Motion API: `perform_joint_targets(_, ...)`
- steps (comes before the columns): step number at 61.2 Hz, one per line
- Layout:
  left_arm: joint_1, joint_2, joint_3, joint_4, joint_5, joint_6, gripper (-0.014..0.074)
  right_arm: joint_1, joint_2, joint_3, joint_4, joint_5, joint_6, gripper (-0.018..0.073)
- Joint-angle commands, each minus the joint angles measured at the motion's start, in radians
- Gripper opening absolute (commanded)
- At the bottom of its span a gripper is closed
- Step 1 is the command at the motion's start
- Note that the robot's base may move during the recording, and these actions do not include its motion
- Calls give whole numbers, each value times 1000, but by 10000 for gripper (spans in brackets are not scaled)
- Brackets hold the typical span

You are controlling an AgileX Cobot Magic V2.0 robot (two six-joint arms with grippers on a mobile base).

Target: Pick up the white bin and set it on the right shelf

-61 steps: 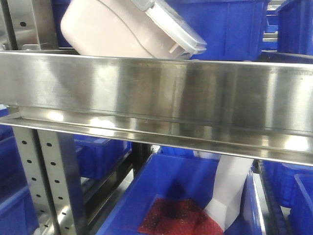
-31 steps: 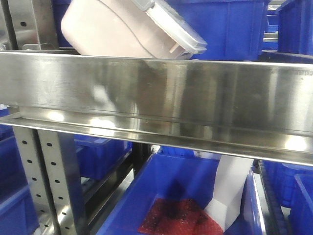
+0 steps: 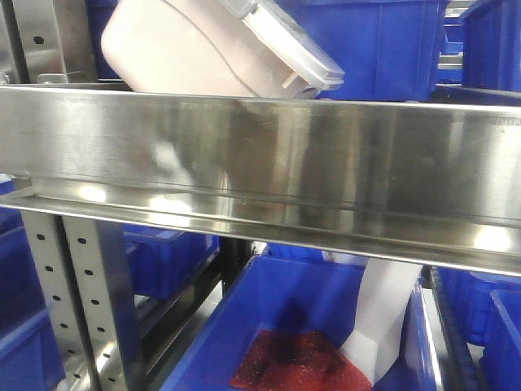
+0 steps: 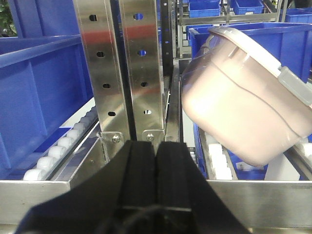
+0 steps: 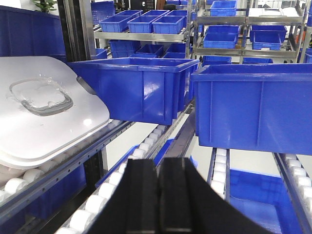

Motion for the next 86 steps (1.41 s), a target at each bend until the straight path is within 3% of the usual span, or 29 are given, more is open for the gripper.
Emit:
perform_joint_targets(1, -7, 6, -23, -15, -89, -8, -118, -6, 13, -21, 19, -86, -2, 69)
perform_joint_targets(4, -7, 0, -11, 15, -89, -8, -118, -6, 13, -21, 19, -86, -2, 69)
perform_joint_targets(9, -7, -37, 30, 158, -91, -27, -118, -6, 13, -21, 19, -86, -2, 69)
perform_joint_targets(16, -5, -118, 126, 235, -134, -216, -118, -6, 13, -21, 19, -86, -2, 69)
perform_joint_targets(18, -5, -145, 163, 246, -153, -235, -118, -6, 13, -21, 19, -86, -2, 69)
perform_joint_targets(32, -5, -331, 433, 202, -247, -237, -118, -6, 13, -21, 19, -86, -2, 69)
perform_joint_targets(43, -5, -413, 620, 179, -403, -237, -118, -6, 13, -21, 19, -86, -2, 69)
perform_joint_targets(45, -5, -411, 611, 175, -354, -237, -118, -6, 13, -21, 19, -86, -2, 69)
perform_joint_targets(86, -5, -411, 614, 170, -368, -237, -118, -6, 13, -21, 18, -87, -2, 69)
